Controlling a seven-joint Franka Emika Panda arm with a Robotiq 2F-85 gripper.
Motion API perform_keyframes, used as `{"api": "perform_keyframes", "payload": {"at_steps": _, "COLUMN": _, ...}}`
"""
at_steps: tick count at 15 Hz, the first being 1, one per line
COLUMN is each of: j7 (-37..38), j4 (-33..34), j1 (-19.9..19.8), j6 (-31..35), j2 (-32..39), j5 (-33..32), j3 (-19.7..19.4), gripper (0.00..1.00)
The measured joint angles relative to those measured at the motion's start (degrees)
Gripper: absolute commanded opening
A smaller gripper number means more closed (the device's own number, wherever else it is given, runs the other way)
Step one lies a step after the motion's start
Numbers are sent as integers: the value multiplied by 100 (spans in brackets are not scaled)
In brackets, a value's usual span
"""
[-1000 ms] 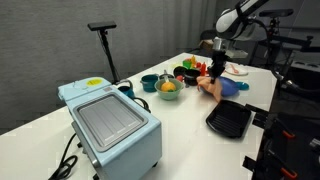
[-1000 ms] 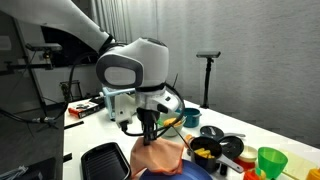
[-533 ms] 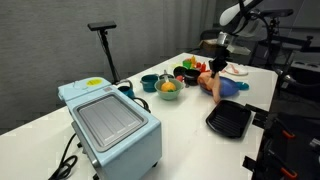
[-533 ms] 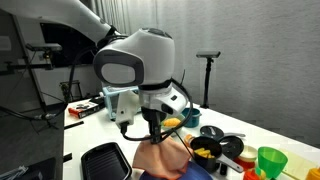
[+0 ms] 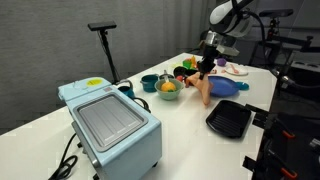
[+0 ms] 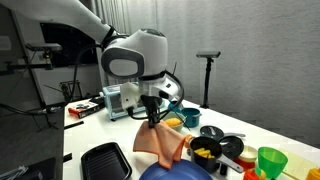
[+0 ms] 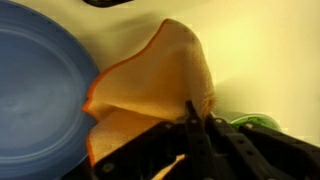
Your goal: Use the orange towel to wipe the black pot, green bowl and blue plate
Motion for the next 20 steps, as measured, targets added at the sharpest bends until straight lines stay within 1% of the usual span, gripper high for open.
{"api": "perform_keyframes", "payload": {"at_steps": 3, "j7": 1, "j4": 0, "j1": 217, "j6": -2, "j2": 58, "j5": 19, "j3": 236, "gripper": 1}}
{"api": "perform_keyframes", "payload": {"at_steps": 5, "j7": 4, "j4": 16, "j1": 329, "j6": -138, "j2": 142, "j5": 161, "j3": 384, "gripper": 1}}
{"api": "perform_keyframes", "payload": {"at_steps": 7, "j7": 38, "j4": 68, "j1": 426, "j6": -344, "j2": 289, "j5": 304, "j3": 512, "gripper": 1}}
{"api": "perform_keyframes", "payload": {"at_steps": 9, "j7": 104, "j4": 113, "j1": 556, "j6": -280, "j2": 500, "j5": 317, "j3": 603, "gripper": 1}}
{"api": "perform_keyframes", "payload": {"at_steps": 10, "j7": 125, "j4": 137, "j1": 619, "j6": -145, "j2": 622, "j5": 317, "j3": 644, "gripper": 1}}
{"api": "perform_keyframes", "payload": {"at_steps": 14, "j7": 129, "j4": 148, "j1": 810, "j6": 735, "j2": 1052, "j5": 317, "j3": 791, "gripper": 1}}
{"api": "perform_keyframes", "payload": {"at_steps": 17, "j7": 170, "j4": 154, "j1": 896, "j6": 1152, "j2": 1278, "j5": 264, "j3": 856, "gripper": 1}}
{"api": "perform_keyframes", "payload": {"at_steps": 19, "j7": 275, "j4": 154, "j1": 968, "j6": 1374, "j2": 1452, "j5": 108, "j3": 857, "gripper": 1}}
{"api": "perform_keyframes", "payload": {"at_steps": 20, "j7": 332, "j4": 154, "j1": 995, "j6": 1475, "j2": 1540, "j5": 1, "j3": 857, "gripper": 30}}
